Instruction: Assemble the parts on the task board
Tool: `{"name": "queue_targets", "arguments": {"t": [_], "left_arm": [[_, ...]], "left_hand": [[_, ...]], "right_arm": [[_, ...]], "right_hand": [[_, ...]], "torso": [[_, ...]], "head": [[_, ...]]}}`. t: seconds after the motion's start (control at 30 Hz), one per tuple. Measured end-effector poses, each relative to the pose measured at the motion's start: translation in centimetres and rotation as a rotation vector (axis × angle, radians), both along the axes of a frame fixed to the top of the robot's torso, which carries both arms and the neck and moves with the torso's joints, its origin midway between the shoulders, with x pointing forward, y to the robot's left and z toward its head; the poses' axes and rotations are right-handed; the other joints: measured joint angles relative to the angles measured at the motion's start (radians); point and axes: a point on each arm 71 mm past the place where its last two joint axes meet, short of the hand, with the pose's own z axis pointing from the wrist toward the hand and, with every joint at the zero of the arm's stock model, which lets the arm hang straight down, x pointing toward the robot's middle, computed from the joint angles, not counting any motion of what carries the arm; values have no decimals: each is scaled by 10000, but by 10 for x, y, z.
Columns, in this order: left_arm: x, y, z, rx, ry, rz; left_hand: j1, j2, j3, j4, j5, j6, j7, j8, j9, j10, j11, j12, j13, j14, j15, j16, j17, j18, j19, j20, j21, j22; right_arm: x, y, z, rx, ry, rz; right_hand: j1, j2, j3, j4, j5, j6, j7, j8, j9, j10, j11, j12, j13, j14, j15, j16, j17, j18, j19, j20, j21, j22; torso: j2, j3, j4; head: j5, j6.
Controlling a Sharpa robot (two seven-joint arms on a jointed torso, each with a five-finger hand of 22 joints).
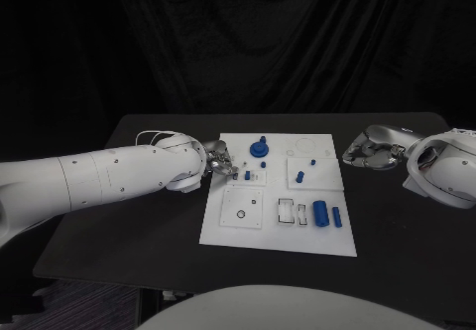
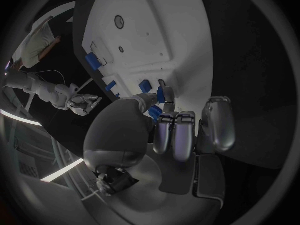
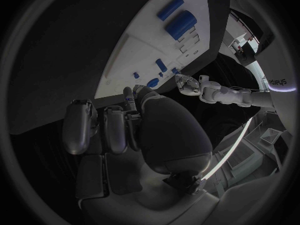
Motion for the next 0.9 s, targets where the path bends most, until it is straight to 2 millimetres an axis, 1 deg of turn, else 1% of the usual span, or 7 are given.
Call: {"name": "queue_targets", "arguments": {"t": [0.23,0.47,0.57,0.9], "left_arm": [[0,-3,-2,27,-22,-47],[-1,-2,-6,57,4,-25],[-1,-2,-6,57,-12,-20],[-2,-2,-8,61,-129,-14]], "left_hand": [[0,-1,-1,0,-2,-13,15,0,-1,0,0,0,0,0,0,0,0,0,0,0,0,0],[-26,-26,-1,1,-2,-14,17,0,-3,0,0,0,0,0,0,0,0,0,0,0,0,0],[-66,14,-1,1,-3,-14,17,0,-4,0,0,0,0,0,0,0,0,0,0,0,0,0],[-92,-12,-2,1,-3,-13,19,2,-3,0,0,0,0,0,0,0,0,0,0,0,0,0]], "right_arm": [[0,0,0,18,7,-5],[0,0,0,28,14,-10],[0,0,0,32,18,-12],[-1,0,0,39,29,-15]], "right_hand": [[0,0,0,0,0,0,0,0,0,0,0,2,0,0,0,0,0,0,0,0,0,0],[0,0,0,0,0,0,0,0,0,0,0,6,0,0,0,0,0,0,0,0,0,-1],[0,0,0,0,0,0,0,0,0,0,0,8,0,0,0,0,0,0,0,0,0,-1],[0,0,0,0,0,0,0,0,0,0,0,-14,0,0,0,0,0,0,0,0,0,-1]], "torso": [[0,4,0],[0,4,5],[0,3,12],[-4,3,7]], "head": [[35,0],[26,0],[16,0],[32,0]]}}
